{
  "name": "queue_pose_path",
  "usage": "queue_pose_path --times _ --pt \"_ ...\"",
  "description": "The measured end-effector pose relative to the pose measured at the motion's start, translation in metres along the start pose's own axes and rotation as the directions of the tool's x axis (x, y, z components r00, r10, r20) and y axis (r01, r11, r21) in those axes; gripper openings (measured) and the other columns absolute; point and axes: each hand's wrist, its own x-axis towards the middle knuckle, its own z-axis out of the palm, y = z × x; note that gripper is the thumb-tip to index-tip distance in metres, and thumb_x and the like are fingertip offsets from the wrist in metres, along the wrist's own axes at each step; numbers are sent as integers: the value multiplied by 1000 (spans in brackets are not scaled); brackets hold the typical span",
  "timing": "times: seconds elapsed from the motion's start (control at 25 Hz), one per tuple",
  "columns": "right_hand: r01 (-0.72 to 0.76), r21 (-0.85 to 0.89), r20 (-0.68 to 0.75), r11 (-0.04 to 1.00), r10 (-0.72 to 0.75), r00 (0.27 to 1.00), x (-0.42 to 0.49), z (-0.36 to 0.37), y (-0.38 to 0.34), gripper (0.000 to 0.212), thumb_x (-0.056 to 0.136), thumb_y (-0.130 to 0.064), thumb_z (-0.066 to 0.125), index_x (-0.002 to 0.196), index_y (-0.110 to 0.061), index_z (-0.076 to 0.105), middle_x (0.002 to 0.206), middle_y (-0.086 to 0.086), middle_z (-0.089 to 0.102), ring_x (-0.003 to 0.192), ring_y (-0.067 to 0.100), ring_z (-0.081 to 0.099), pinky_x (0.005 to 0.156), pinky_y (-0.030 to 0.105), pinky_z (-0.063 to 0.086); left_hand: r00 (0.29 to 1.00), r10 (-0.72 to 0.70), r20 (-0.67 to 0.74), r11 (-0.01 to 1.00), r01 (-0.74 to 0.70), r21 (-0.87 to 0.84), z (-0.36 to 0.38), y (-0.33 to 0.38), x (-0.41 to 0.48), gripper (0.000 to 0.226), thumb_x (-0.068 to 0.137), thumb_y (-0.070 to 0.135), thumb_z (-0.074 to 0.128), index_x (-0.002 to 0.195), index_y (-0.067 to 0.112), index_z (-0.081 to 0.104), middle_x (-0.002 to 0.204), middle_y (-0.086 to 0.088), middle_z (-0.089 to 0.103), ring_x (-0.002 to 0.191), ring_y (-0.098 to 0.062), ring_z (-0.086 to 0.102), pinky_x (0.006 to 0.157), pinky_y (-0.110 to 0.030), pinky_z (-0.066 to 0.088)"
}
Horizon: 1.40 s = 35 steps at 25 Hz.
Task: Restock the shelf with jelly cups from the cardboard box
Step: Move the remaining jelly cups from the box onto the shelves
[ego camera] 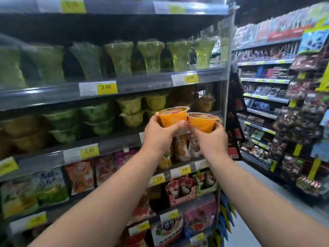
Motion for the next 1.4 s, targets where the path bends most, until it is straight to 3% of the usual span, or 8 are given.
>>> queue_pose_path --times 0.24,0.48,0.64,0.76,0.84,1.0,1.16,1.4 --pt "107 -21 38 994 -106 994 84 -22 -7 59 62 -45 86 110 -20 63 102 -4 67 90 16 64 76 27 48 994 20 -108 997 -11 82 56 15 47 75 61 44 87 125 22 55 118 5 64 106 -15 61 94 -40 53" --pt "84 -49 118 995 -78 990 157 -22 -4 92 40 -73 74 117 -25 61 107 2 66 95 21 65 87 36 54 955 -2 -298 989 45 139 97 23 95 86 36 63 81 110 23 64 106 5 70 97 -17 67 91 -42 55" --pt "112 -39 171 993 -104 980 186 -20 -3 73 53 -60 82 112 -22 62 106 -1 69 97 21 64 88 35 52 916 -37 -399 987 96 130 113 25 118 71 47 51 88 105 17 66 103 -1 72 93 -21 68 88 -42 56" --pt "107 8 200 994 -107 974 204 -15 -1 66 63 -48 84 117 -19 60 110 0 67 99 21 62 86 32 49 897 -21 -442 984 98 152 124 16 129 77 42 57 83 103 13 69 99 -4 73 90 -23 70 85 -42 57" --pt "83 46 226 995 -92 970 212 -10 1 63 65 -45 85 118 -21 59 110 -2 65 95 16 59 82 28 45 889 -5 -457 979 98 181 129 9 133 72 51 52 86 106 10 69 102 -6 73 92 -24 70 86 -42 57" --pt "62 68 233 996 -76 969 226 5 13 62 65 -44 85 116 -20 61 114 0 67 104 22 62 87 31 48 885 43 -463 974 67 218 133 0 147 56 66 36 86 113 15 65 112 -7 71 101 -25 66 93 -39 52" --pt "71 71 239 995 -87 967 228 15 25 65 61 -47 86 116 -21 61 112 0 69 103 23 64 91 38 51 893 42 -448 965 80 250 130 -10 153 56 67 39 85 115 17 65 113 -5 71 103 -25 66 93 -40 52" --pt "58 50 268 997 -69 961 231 19 22 67 60 -48 86 116 -20 62 111 0 69 103 24 64 90 36 51 898 35 -440 949 108 295 120 -10 160 57 70 38 84 118 15 65 116 -8 71 107 -27 65 94 -40 51"
